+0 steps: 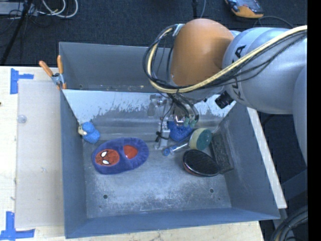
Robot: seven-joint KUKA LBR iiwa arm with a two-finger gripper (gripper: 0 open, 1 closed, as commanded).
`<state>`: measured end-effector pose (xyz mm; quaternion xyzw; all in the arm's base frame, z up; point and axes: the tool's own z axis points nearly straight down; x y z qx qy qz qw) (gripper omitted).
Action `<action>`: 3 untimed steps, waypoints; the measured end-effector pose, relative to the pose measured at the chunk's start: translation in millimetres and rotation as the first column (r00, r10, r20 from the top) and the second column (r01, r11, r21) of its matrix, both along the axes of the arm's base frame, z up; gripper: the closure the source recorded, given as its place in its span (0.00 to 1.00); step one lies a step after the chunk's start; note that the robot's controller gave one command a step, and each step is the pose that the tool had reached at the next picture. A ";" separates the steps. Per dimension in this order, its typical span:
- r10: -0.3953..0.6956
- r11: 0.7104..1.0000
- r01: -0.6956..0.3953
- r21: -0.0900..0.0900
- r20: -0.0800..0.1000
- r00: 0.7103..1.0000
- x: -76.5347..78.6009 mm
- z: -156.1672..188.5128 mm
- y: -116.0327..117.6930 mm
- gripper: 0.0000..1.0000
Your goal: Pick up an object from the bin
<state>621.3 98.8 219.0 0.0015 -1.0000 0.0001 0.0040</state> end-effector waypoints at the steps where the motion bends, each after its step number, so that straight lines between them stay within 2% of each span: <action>1: -0.002 1.000 0.002 0.001 0.007 1.000 1.3 5.1 -0.4 0.00; 2: 0.051 0.999 -0.051 0.001 0.011 0.999 -11.2 -31.1 3.7 0.00; 3: 0.070 0.998 -0.070 -0.001 -0.009 0.998 -14.6 -24.1 24.6 0.00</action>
Offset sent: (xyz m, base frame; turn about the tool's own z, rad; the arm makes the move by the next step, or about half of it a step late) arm -0.0375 0.0131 -0.1018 -0.1505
